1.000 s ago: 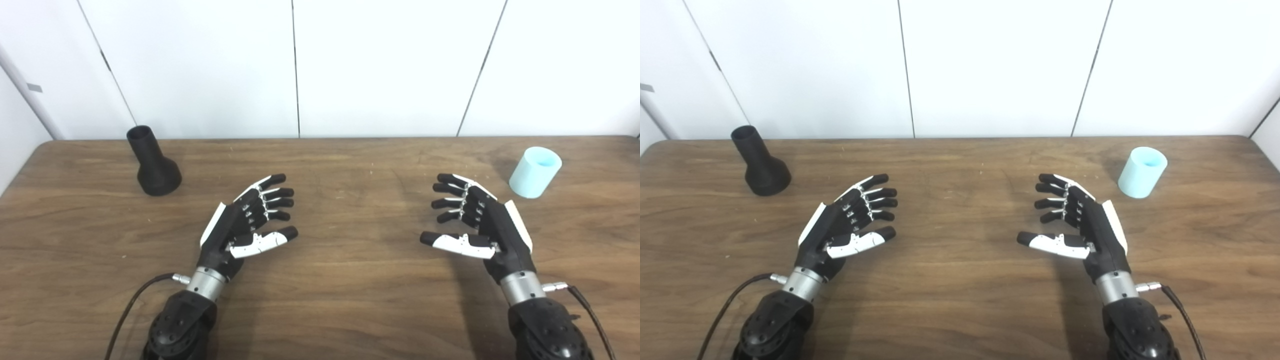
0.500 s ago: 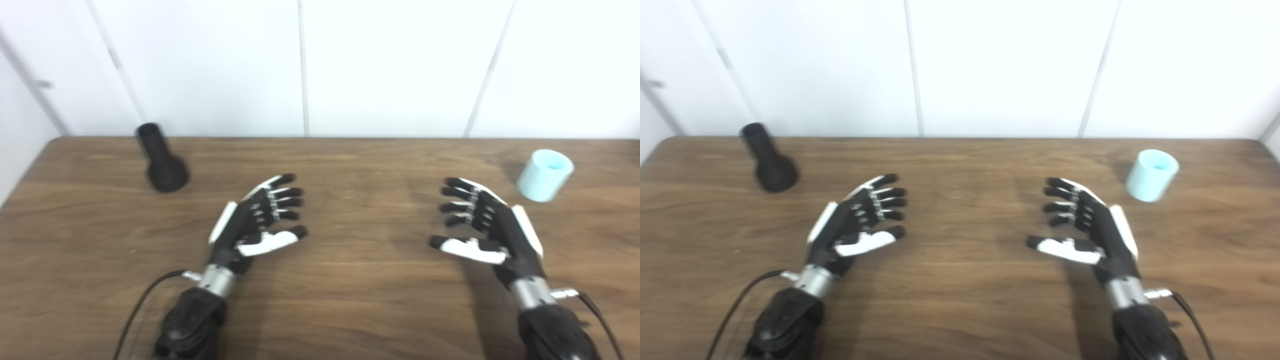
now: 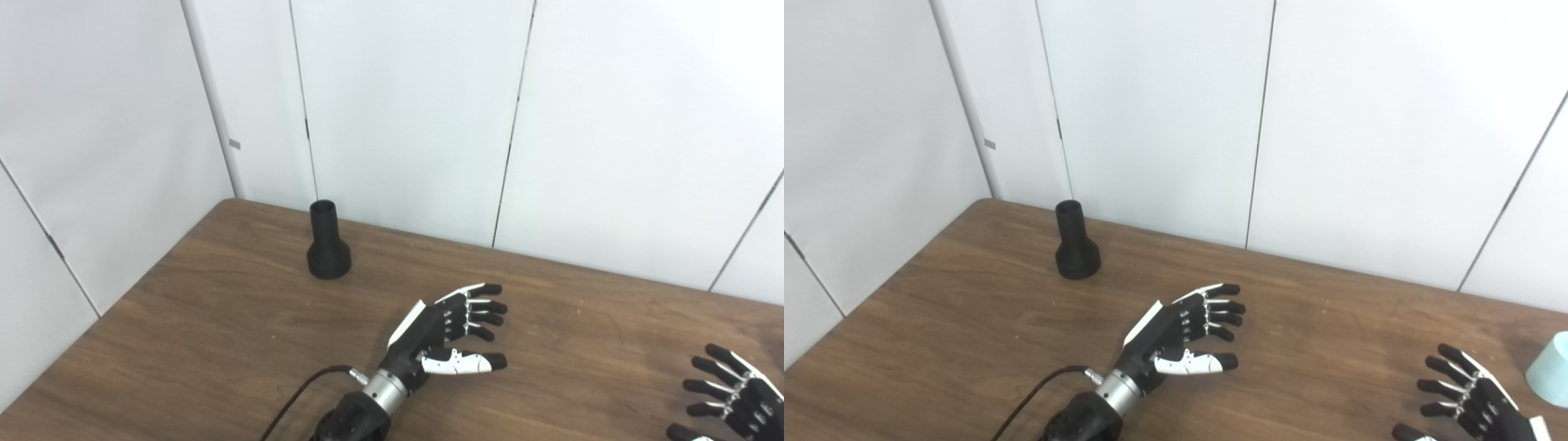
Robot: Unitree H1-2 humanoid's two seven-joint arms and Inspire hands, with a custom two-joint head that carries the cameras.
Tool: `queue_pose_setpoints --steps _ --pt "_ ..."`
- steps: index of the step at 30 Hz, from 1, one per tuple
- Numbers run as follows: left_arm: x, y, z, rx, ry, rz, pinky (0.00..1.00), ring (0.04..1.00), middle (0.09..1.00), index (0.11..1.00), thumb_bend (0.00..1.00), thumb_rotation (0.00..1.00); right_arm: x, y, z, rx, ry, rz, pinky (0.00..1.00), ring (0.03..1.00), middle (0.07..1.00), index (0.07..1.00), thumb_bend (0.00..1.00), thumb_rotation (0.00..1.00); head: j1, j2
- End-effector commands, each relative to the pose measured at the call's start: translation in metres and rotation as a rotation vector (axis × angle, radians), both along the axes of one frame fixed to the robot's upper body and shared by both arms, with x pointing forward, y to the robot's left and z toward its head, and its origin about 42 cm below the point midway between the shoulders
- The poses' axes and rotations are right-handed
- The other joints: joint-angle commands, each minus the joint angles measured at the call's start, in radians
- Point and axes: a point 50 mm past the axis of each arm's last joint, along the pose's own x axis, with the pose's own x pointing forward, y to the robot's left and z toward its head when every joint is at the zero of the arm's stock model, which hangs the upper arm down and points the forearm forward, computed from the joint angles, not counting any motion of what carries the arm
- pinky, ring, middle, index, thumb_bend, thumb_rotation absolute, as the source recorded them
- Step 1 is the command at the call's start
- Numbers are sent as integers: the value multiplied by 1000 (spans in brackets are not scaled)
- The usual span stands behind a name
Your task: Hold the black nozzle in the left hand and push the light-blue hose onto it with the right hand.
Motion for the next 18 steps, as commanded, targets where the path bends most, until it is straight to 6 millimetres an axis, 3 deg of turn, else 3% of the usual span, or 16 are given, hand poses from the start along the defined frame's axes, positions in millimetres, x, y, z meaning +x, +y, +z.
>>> queue_pose_setpoints --steps 1,13,18 --pt "-1 -2 -3 -14 -15 1 625 730 740 759 708 134 4 -3 18 -20 -83 5 540 693 789 826 674 0 0 1" --pt "0 2 1 -11 -13 4 621 729 738 758 708 129 6 -2 17 -18 -88 14 526 689 786 818 680 0 -6 4" --pt "2 21 31 147 -98 136 606 721 732 745 689 75 10 3 14 -13 -87 23 523 686 785 818 686 4 -3 4"
